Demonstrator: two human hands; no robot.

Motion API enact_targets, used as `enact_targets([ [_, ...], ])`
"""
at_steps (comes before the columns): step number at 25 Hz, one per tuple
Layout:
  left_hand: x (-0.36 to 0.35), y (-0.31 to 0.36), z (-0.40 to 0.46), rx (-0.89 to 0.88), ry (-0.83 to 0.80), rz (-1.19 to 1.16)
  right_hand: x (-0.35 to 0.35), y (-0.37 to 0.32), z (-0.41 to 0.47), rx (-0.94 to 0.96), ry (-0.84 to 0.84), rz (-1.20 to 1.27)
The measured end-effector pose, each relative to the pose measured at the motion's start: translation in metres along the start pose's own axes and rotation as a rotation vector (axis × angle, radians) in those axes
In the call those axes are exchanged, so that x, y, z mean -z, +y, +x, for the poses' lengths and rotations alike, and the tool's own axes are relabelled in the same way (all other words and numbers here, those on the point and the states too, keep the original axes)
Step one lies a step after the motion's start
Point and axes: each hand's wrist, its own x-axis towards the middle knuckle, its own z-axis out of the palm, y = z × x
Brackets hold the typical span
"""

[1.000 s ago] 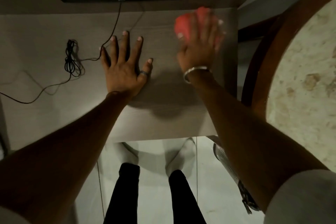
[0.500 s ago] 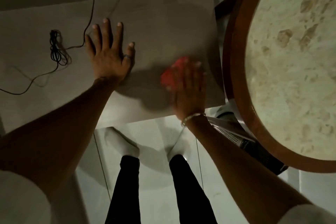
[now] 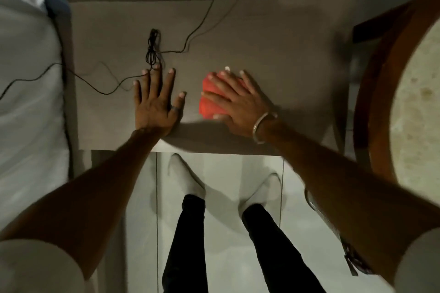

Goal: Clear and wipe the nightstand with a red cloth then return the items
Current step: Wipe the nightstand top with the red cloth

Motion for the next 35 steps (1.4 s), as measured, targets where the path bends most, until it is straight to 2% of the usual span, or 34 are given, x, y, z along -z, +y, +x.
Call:
enact_targets([
  [1,-0.002,0.001,0.002,-0.012,0.014,0.0,0.007,0.02,0.019,0.172,-0.081,-0.11],
  [2,-0.003,0.001,0.004,-0.017,0.025,-0.004,0.018,0.036,0.044,0.066,-0.033,-0.092],
  [4,-0.004,-0.001,0.004,-0.02,0.035,-0.003,0.034,0.047,0.087,-0.425,0.13,0.03],
  [5,-0.006,-0.003,0.004,-0.019,0.039,-0.001,0.035,0.04,0.1,-0.431,0.11,0.062],
  [7,-0.008,-0.005,0.003,-0.018,0.058,0.012,0.03,0.031,0.122,-0.033,-0.064,-0.002],
  [8,-0.009,-0.005,0.004,-0.022,0.065,0.01,0.033,0.033,0.132,0.004,-0.08,-0.051],
  [10,-0.007,-0.007,0.005,-0.038,0.062,-0.007,0.036,0.026,0.136,-0.263,0.041,-0.041],
  [11,-0.007,-0.009,0.004,-0.056,0.07,0.0,0.031,0.017,0.128,-0.272,0.044,-0.062],
  [13,-0.007,-0.014,0.0,-0.086,0.095,0.011,0.02,0.002,0.099,0.009,-0.077,-0.131],
  [14,-0.008,-0.02,-0.004,-0.083,0.098,-0.001,0.018,-0.002,0.083,0.006,-0.074,-0.121],
  [16,-0.01,-0.029,-0.019,-0.042,0.089,-0.041,0.014,-0.018,0.051,-0.27,0.046,-0.083],
  [17,-0.011,-0.033,-0.025,-0.03,0.088,-0.043,0.008,-0.035,0.033,-0.214,-0.004,-0.113],
  [19,-0.01,-0.042,-0.032,-0.061,0.077,-0.021,-0.008,-0.065,-0.007,0.383,-0.273,-0.206],
  [20,-0.008,-0.049,-0.032,-0.095,0.07,0.001,-0.008,-0.063,-0.014,0.54,-0.343,-0.229],
  [21,-0.006,-0.057,-0.031,-0.123,0.063,0.023,-0.005,-0.055,-0.012,0.497,-0.316,-0.231],
  [22,-0.004,-0.065,-0.031,-0.136,0.047,0.04,-0.006,-0.045,-0.005,0.288,-0.199,-0.227],
  [24,0.002,-0.079,-0.029,-0.141,0.015,0.052,-0.004,-0.028,0.022,-0.406,0.016,-0.151],
  [25,0.003,-0.087,-0.028,-0.138,0.017,0.053,-0.001,-0.028,0.043,-0.65,0.077,-0.121],
  [26,0.004,-0.095,-0.026,-0.132,0.025,0.054,0.001,-0.033,0.065,-0.754,0.105,-0.099],
  [27,0.003,-0.102,-0.025,-0.121,0.042,0.057,0.002,-0.041,0.09,-0.707,0.087,-0.089],
  [30,0.002,-0.115,-0.027,-0.079,0.072,0.043,0.006,-0.049,0.152,-0.192,-0.047,-0.158],
  [31,0.003,-0.125,-0.029,-0.061,0.076,0.021,0.005,-0.052,0.172,-0.155,-0.069,-0.169],
  [33,0.005,-0.143,-0.034,-0.03,0.107,-0.006,0.005,-0.069,0.197,-0.317,-0.014,-0.142],
  [34,0.007,-0.155,-0.035,0.0,0.108,-0.019,0.002,-0.086,0.204,-0.324,-0.02,-0.147],
  [35,0.01,-0.165,-0.034,0.035,0.096,-0.037,-0.005,-0.106,0.207,-0.199,-0.053,-0.173],
])
